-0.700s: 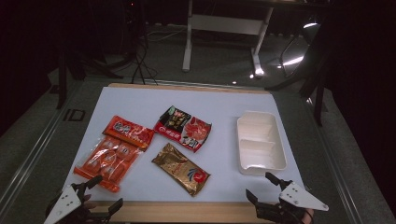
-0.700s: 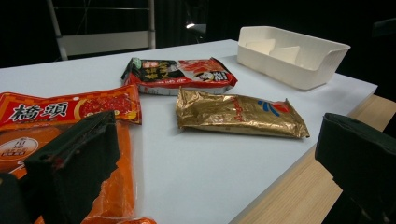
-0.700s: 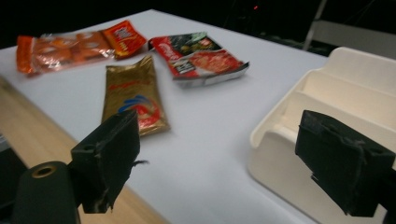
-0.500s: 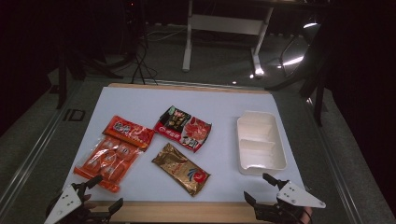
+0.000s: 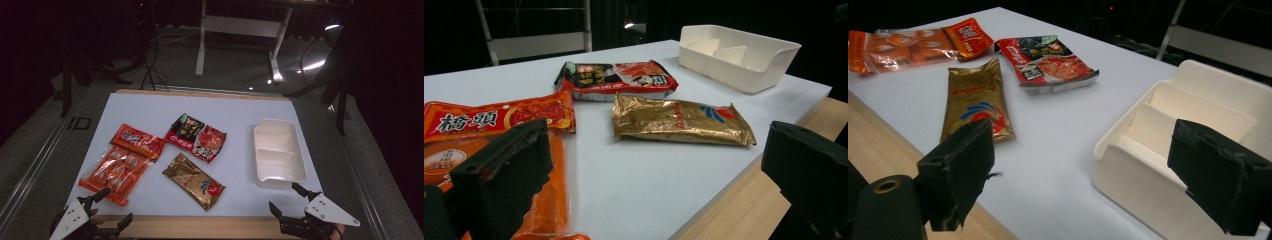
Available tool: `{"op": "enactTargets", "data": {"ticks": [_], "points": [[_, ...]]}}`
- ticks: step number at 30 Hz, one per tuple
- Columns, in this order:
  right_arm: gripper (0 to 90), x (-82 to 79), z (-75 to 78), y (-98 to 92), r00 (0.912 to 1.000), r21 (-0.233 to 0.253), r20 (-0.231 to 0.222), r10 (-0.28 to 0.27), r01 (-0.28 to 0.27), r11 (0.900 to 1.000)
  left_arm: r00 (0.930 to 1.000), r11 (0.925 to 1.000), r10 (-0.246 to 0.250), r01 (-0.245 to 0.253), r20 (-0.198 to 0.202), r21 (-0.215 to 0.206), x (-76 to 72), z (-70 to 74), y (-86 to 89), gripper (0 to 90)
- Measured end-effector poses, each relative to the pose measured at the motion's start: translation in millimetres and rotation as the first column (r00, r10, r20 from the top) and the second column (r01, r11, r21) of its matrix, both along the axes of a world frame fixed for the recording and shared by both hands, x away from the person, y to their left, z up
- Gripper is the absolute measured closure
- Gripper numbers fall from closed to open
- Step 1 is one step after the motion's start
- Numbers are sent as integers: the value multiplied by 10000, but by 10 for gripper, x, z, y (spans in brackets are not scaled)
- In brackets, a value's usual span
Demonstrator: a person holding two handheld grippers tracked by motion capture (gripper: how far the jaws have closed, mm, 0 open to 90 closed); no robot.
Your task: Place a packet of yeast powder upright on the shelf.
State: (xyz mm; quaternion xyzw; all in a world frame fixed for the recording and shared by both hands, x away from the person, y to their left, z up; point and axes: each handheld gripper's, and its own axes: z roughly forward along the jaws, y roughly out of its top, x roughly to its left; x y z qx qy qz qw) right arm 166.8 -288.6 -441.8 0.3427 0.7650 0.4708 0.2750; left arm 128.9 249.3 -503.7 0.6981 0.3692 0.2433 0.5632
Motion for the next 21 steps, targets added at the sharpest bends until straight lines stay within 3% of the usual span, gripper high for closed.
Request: {"op": "enactTargets", "data": {"ticks": [6,13,21], "points": [[113,13,38,19,10000,-115,-48,29,-29,9999,9999,9999,-108,107,-7,-132,2,0,17,4],[111,105,150,26,9988,317,-214,441,-434,9986,9998,9997,-204,205,77,-138,-76,5,36,4],[111,228,222,161,9961,69,-239,849,-847,9964,9999,9998,-156,157,31,-146,-77,-1,44,4]]}}
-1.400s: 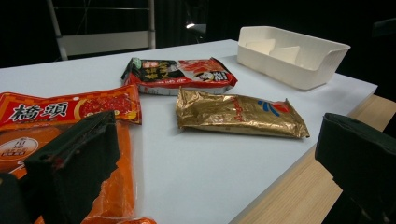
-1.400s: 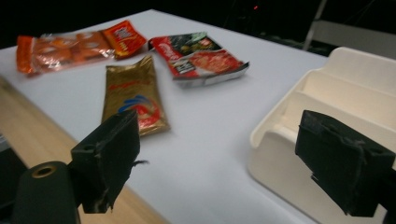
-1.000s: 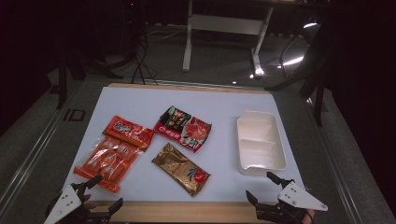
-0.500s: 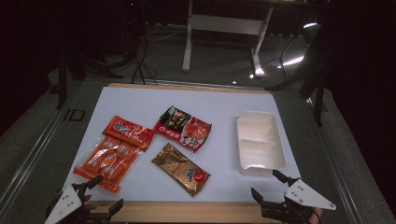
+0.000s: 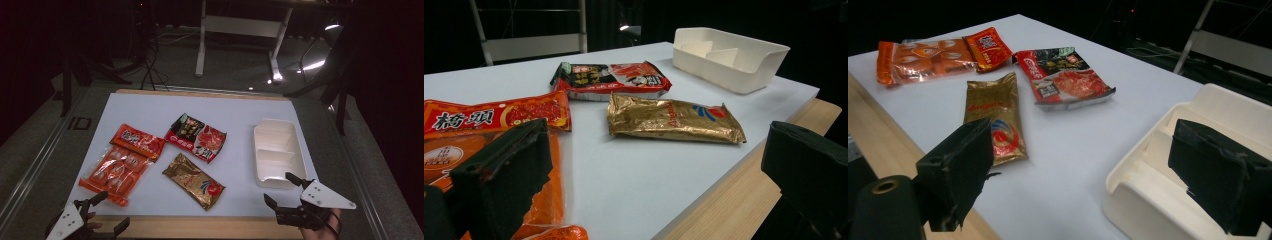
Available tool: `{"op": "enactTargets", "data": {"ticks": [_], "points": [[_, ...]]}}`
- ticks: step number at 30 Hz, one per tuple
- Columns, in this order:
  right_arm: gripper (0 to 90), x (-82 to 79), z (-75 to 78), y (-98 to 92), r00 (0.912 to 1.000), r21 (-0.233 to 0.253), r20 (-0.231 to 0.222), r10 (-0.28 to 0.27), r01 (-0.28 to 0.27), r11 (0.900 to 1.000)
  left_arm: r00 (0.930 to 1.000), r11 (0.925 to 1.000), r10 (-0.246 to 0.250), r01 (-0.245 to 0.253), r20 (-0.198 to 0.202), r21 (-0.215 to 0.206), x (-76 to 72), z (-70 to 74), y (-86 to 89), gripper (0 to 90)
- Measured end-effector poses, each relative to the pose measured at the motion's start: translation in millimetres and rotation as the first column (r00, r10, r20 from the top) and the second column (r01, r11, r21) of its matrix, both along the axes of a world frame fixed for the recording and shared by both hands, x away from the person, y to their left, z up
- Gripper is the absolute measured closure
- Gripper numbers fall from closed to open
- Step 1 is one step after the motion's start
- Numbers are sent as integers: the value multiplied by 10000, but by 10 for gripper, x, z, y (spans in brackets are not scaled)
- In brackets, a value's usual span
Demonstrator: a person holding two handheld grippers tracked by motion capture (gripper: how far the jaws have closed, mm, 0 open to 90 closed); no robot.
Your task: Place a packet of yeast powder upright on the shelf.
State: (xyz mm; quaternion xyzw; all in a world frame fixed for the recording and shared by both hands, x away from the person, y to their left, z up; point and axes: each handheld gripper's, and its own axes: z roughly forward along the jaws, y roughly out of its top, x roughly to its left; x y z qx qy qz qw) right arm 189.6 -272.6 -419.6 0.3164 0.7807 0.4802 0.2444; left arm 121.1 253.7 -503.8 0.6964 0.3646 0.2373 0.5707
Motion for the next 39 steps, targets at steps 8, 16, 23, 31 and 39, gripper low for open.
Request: {"op": "enactTargets", "data": {"ticks": [8,16,23,31,39], "points": [[106,188,22,161,9976,471,-495,491,-468,9978,10000,9998,-99,99,-3,154,1,-2,-24,3],[105,317,69,386,9932,42,-480,1061,-1061,9944,9999,9998,-150,151,-46,89,4,-3,-22,3],[106,477,64,609,9867,-200,-798,1417,-1437,9894,9998,9999,-167,167,-70,2,6,-3,-20,3],[106,636,28,844,9798,-392,-898,1786,-1827,9824,9998,9998,-176,176,-83,-10,6,-4,-17,3],[130,796,-50,1082,9666,-448,-1313,2199,-2274,9728,9998,9998,-202,202,-92,-27,5,-1,-12,3]]}}
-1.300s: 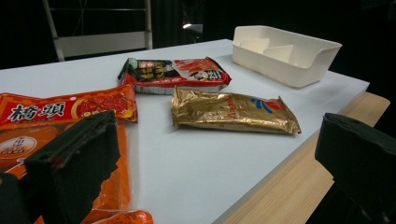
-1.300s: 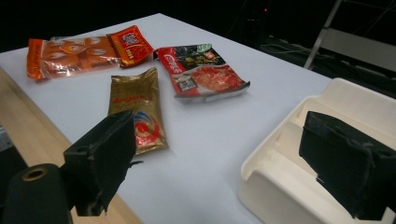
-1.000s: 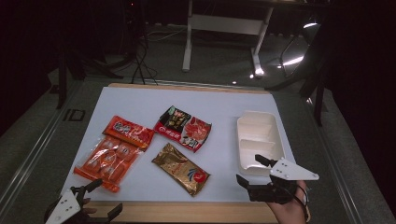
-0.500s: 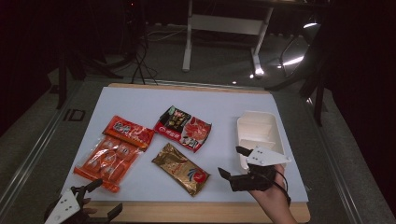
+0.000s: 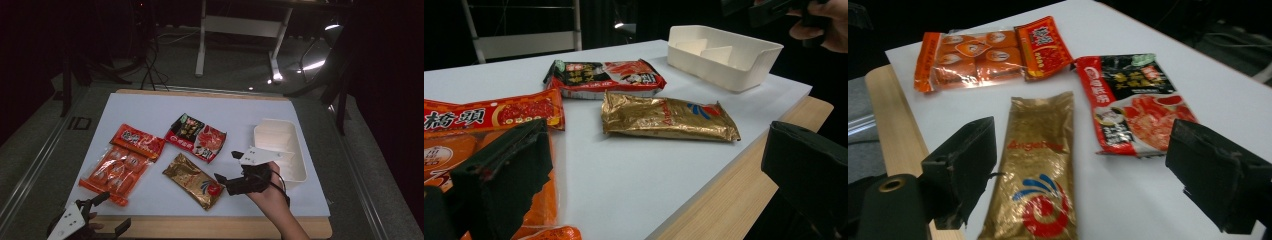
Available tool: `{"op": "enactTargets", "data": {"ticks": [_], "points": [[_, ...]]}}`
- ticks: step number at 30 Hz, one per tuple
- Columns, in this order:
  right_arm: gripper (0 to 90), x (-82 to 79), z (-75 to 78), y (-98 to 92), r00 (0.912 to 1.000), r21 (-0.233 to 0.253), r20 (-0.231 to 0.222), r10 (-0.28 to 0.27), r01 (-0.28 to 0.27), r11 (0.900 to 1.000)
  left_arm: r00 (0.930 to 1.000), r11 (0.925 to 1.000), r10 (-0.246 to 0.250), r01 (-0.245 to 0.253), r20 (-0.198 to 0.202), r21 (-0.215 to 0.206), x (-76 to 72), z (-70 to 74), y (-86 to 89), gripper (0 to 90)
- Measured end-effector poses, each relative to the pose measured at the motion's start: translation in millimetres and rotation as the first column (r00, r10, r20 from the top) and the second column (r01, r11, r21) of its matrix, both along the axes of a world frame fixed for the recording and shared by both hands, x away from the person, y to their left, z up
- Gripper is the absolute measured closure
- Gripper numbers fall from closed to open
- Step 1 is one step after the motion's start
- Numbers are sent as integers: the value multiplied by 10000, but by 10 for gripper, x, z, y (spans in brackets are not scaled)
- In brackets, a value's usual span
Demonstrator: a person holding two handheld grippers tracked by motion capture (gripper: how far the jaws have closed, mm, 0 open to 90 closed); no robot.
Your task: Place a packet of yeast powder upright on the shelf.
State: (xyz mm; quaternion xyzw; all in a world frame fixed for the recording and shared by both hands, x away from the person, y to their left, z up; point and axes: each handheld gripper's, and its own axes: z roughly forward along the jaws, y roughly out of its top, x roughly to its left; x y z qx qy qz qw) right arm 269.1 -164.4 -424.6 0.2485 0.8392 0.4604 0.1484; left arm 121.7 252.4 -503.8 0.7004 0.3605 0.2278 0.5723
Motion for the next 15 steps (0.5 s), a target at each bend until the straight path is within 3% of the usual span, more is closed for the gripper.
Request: {"op": "enactTargets", "data": {"ticks": [7,15], "points": [[130,92,-68,222,9989,-195,-203,411,-415,9989,10000,10000,-33,33,-5,-1,-1,1,4,4],[137,152,-131,381,9982,-216,-272,529,-535,9983,10000,10000,-79,79,-14,-12,-2,3,5,3]]}}
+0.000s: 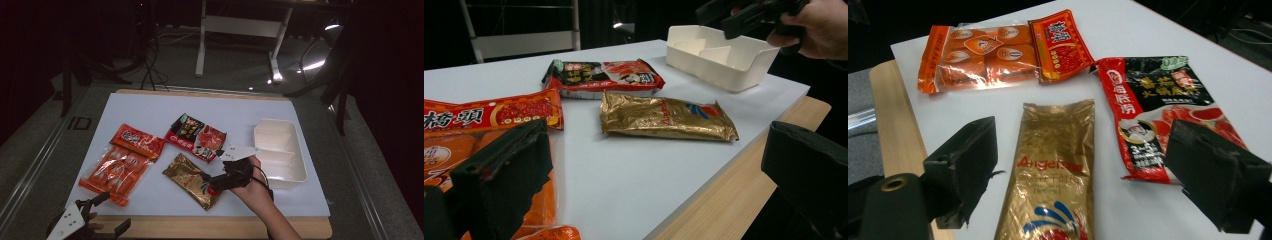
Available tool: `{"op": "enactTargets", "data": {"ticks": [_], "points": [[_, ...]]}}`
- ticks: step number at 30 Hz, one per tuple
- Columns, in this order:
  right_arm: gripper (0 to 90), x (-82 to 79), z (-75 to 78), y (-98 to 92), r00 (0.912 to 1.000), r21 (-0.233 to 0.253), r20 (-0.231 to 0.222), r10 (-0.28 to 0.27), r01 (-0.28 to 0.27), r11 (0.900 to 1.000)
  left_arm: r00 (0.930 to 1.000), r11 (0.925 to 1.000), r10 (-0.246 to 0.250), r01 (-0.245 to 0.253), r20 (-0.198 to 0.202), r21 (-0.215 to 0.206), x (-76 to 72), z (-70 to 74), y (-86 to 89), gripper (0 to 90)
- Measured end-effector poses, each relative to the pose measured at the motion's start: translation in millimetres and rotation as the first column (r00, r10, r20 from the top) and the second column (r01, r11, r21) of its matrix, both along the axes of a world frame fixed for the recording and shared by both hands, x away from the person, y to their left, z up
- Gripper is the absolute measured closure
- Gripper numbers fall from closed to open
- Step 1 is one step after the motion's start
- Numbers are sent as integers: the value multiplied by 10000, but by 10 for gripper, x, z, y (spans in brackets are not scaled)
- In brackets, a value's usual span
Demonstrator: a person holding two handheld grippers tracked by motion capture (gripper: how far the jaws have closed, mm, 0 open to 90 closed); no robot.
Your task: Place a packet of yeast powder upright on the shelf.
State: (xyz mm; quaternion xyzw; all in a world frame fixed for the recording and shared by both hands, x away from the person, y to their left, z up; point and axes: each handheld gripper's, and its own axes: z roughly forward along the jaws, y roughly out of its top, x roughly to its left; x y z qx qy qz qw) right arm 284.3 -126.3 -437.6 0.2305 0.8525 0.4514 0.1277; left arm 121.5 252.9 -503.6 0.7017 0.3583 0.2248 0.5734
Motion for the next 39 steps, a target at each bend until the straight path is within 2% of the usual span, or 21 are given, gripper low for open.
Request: {"op": "enactTargets", "data": {"ticks": [1,9,15,20,26,27,30,35,39], "points": [[147,42,-36,79,9999,-37,-96,81,-81,10000,10000,10000,-12,12,-1,3,-1,0,-1,3],[182,131,-151,303,9983,-344,-340,472,-484,9982,10000,10000,-8,8,-22,20,-2,1,2,4],[187,228,-249,419,9971,-448,-623,436,-464,9979,10000,10000,-12,12,-37,-1,-8,0,6,3],[187,307,-319,504,9969,-630,-685,391,-434,9971,10000,10000,-6,6,-63,7,-7,-1,9,3],[188,399,-400,575,9948,-632,-863,545,-601,9962,10000,10000,12,-12,-72,-32,-10,-1,16,3],[224,412,-414,591,9943,-681,-903,564,-626,9957,10000,10000,15,-16,-74,-26,-11,-1,16,3],[236,456,-457,637,9927,-729,-1037,613,-691,9949,10000,10000,41,-41,-60,-19,-12,-1,19,3],[336,525,-484,704,9910,-717,-1188,610,-698,9950,10000,10000,17,-18,-56,-32,-14,1,21,4],[337,584,-520,743,9930,-692,-1104,414,-493,9964,10000,10000,2,-3,-45,-50,-17,1,21,4]]}}
